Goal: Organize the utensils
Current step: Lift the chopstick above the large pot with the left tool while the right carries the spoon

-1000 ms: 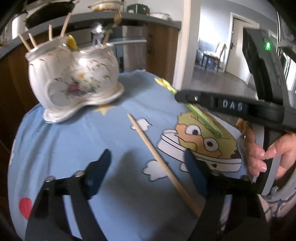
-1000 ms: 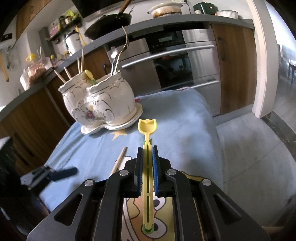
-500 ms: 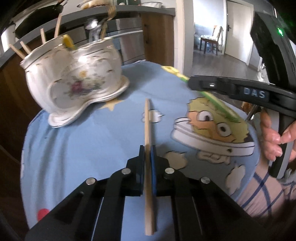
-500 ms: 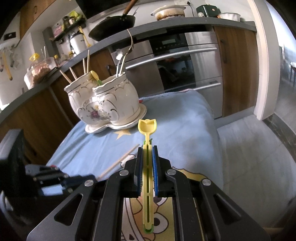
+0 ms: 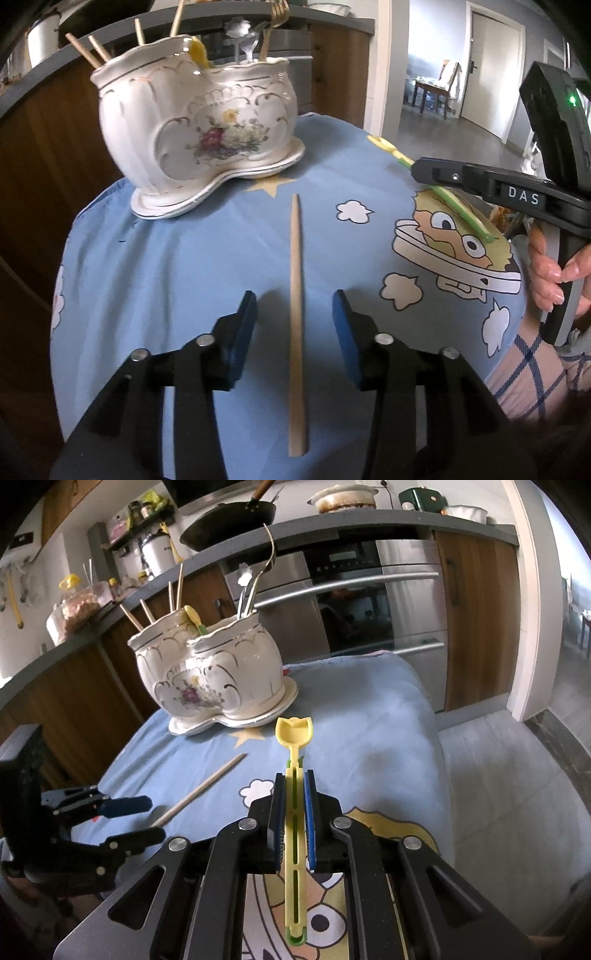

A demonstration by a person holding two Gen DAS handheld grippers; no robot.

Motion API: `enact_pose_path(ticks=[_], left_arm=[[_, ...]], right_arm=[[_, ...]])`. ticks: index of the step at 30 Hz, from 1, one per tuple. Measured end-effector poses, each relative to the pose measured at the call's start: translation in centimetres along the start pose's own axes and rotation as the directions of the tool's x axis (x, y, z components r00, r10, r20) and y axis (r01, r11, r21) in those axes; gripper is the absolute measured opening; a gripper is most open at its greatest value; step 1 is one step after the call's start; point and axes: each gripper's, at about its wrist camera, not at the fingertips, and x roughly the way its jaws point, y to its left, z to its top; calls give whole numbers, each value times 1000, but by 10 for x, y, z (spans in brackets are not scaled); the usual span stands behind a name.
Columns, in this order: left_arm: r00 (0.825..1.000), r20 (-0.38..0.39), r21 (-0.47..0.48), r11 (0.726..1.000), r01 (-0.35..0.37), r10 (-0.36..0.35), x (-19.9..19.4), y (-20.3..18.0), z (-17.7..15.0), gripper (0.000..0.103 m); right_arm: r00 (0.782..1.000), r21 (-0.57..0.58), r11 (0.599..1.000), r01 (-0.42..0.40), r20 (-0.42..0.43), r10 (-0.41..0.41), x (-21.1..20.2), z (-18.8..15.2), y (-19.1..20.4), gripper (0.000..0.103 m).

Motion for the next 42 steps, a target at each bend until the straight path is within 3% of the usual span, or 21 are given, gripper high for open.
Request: enact_pose_path(ticks=[4, 11, 14, 17, 21, 22, 27, 29, 34, 37, 42], left_arm=[[1000, 1, 10, 1000, 3, -3, 5, 1, 2, 6], [997, 56, 1, 999, 47, -47, -6, 11, 6, 6], [990, 128, 7, 998, 64, -64, -25, 17, 11, 6], [970, 225, 5, 996, 88, -87, -51, 28, 17, 6], [933, 353, -23, 996, 85, -72, -81, 48, 33, 6], [916, 396, -31, 995, 91, -72, -89, 56, 39, 6], [862, 505, -79, 993, 83, -32, -106, 81, 61, 6], [829, 557, -100, 988, 117, -42, -109, 93, 72, 6], [768, 635, -142, 964, 223, -84, -99, 119, 106, 6], [742, 664, -158, 954, 256, -89, -90, 127, 121, 6], [721, 692, -181, 957, 225, -39, -68, 132, 142, 6]], right_arm=[[1000, -13, 1000, 8, -2, -8, 2, -1, 3, 10], [1000, -15, 1000, -5, 30, 5, -3, 1, 7, 10], [998, -14, 999, -31, 63, 32, -10, 7, 12, 10], [991, -23, 998, -66, 113, 68, -19, 19, 21, 10], [978, -79, 993, -82, 185, 96, -25, 43, 37, 10], [974, -90, 993, -81, 202, 97, -25, 49, 41, 10], [953, -79, 990, -117, 272, 134, -19, 82, 49, 10], [944, -71, 988, -134, 294, 149, -14, 93, 50, 10], [917, -20, 978, -208, 344, 202, 8, 125, 54, 10], [900, -3, 970, -241, 374, 225, 19, 140, 53, 10], [889, 23, 965, -263, 393, 233, 42, 158, 49, 10]])
